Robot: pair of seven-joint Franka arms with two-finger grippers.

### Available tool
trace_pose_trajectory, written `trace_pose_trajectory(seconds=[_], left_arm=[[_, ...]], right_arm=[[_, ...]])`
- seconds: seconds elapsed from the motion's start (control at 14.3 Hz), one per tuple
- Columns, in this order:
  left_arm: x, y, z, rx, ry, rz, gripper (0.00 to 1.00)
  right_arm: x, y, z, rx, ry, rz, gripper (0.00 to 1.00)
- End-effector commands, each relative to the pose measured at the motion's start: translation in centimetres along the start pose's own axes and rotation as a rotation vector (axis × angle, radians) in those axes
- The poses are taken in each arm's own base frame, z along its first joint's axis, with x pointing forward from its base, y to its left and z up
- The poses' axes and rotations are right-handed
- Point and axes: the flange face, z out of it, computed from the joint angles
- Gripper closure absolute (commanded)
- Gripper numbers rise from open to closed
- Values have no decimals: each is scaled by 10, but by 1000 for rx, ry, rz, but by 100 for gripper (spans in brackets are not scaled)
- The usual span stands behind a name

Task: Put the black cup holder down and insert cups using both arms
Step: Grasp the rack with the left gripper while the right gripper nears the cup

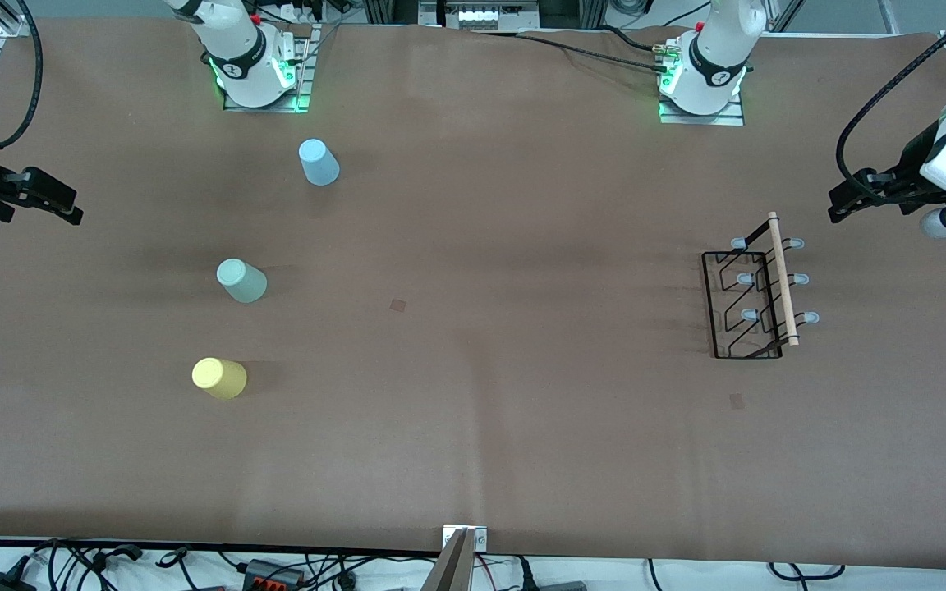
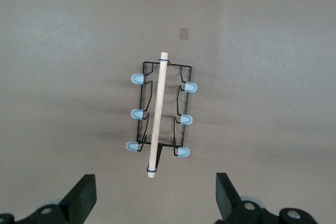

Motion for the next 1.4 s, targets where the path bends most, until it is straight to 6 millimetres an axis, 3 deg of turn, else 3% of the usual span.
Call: trace_pose_trajectory(seconds=[0.0,0.35,0.7,0.98,1.26,1.33], left_arm=[[-3,-2,-6,-21,6,16,0],[-3,-2,-5,-20,3,16,0],[7,-1,17,-20,-36,15,0],[19,-10,55,-21,-53,3,0],[17,-29,136,-24,6,126,0],[13,-29,146,-24,12,125,0]], right_arm=[[-6,0,-2,-7,3,-18,0],[-5,-1,-2,-7,7,-19,0],[-4,1,-1,-6,5,-16,0],[-4,2,-1,0,5,-11,0],[-3,2,3,0,-13,-9,0],[-3,1,3,0,-13,-9,0]])
